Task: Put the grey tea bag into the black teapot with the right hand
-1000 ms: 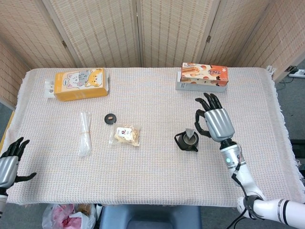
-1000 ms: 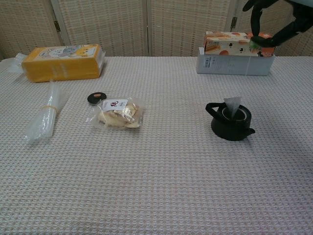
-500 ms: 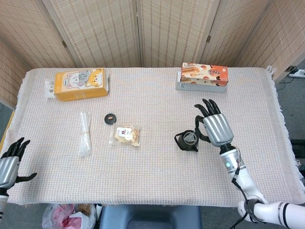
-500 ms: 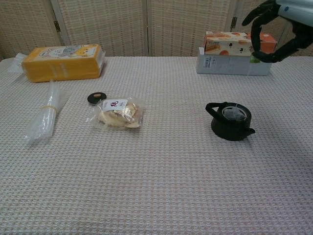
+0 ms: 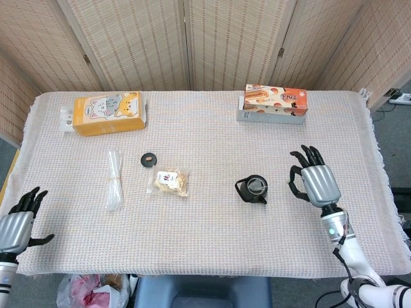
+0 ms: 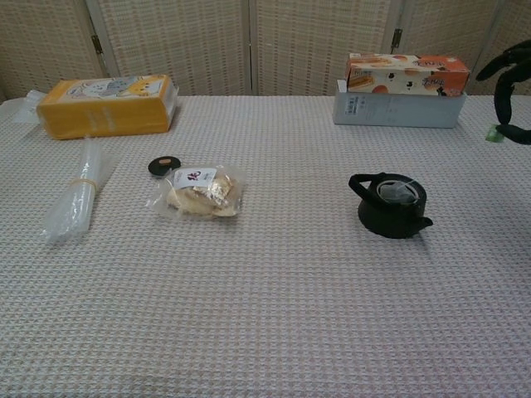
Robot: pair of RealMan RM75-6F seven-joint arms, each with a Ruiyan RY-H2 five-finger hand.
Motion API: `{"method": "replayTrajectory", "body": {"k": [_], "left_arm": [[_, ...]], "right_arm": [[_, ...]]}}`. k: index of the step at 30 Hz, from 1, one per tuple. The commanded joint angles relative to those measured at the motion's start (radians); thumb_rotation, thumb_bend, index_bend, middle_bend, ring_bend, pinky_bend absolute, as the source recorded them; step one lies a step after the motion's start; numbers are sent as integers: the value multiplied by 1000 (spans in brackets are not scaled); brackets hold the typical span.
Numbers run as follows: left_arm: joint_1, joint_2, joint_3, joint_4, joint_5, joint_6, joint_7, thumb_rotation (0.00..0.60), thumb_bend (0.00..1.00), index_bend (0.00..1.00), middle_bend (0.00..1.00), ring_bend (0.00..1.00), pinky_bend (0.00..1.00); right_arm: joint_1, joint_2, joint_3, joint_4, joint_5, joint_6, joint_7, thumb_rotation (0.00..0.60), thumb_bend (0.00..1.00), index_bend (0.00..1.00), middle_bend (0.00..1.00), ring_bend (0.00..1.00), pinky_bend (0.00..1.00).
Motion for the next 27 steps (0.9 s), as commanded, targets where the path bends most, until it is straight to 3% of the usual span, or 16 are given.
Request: {"method": "replayTrajectory", "body": {"k": [1,6,8,11,13,21,27], "left_arm": [[-3,-4,0,0,-5,-5,8,600,128,0,0,0,248],[-5,-5,-2,1,-12,-8,10,600,128,0,0,0,248],[-5,-4,-3,1,-15,-9,6,600,128,0,0,0,247],[-5,-2,-4,2,-15,-8,1,600,128,0,0,0,247],[-5,-2,-4,2,-13,-8,-1,600,128,0,0,0,247],[-1,0,-3,-2,-9,3,-5,600,128,0,0,0,248],[-1,0,-3,-3,-9,4,-3,600,128,0,0,0,248]], "right_arm": [[-23,-13,-27,49,-30,-5,46,600,373,665,183,0,0],[-32,-30,-64,92,-69,-36,81,600,334,650,174,0,0],[-32,-12,-91,88,-91,-66,88,600,281,508,132,0,0],[-33,20,-114,61,-99,-97,68,600,226,143,39,0,0],[-37,40,-123,41,-104,-105,53,600,202,15,5,0,0],[-45,114,-144,-41,-52,-155,-75,600,187,0,0,0,0],[-52,157,-148,-89,-38,-167,-97,600,187,0,0,0,0]]}}
